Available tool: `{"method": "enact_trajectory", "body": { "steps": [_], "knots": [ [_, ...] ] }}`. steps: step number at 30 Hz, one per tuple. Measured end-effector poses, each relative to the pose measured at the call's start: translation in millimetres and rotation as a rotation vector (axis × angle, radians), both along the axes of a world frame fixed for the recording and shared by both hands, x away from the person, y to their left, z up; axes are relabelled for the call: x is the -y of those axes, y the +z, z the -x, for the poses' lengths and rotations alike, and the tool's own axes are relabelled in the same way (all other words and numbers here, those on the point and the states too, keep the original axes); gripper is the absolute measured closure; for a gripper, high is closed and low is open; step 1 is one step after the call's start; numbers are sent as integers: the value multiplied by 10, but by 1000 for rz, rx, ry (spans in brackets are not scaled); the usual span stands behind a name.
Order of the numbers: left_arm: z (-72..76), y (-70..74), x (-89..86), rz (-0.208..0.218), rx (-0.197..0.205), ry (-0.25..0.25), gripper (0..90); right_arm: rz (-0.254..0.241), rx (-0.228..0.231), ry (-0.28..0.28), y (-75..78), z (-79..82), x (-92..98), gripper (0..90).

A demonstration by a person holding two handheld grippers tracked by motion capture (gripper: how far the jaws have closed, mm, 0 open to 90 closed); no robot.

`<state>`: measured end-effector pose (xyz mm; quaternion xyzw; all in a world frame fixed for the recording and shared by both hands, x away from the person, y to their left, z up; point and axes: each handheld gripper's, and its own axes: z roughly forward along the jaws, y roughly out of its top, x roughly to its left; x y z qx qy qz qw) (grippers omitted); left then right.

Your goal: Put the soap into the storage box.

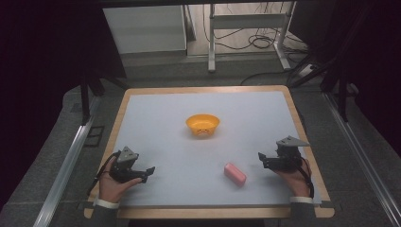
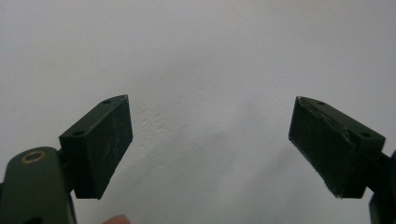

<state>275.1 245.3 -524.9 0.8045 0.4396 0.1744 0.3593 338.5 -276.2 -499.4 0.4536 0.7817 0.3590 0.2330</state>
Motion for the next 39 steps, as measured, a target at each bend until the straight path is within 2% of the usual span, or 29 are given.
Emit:
{"method": "enact_trajectory", "body": {
  "steps": [4,7,9,17,20,22,24,28,39],
  "knots": [
    [1,0,1,0,2,0,139,-5,-3,-1,3,2,13,145],
    [3,-2,2,6,-1,-5,135,-36,-41,-2,25,1,17,171],
    [3,1,1,10,-3,-7,135,-49,-37,5,54,5,14,171],
    [-4,11,-9,27,-15,-21,131,-44,-23,3,100,24,3,170],
    [-22,1,-6,6,-18,-19,129,-40,-19,1,120,37,6,170],
    [-19,4,-8,7,-19,-17,129,-41,-17,0,126,45,5,171],
    [0,23,-22,24,-21,-16,129,-43,-16,5,145,59,-4,171],
    [17,32,-32,26,-19,-10,128,-51,-36,21,196,74,-32,181],
    [48,13,2,15,-20,-11,126,-40,-3,62,327,110,-105,183]
  ]
}}
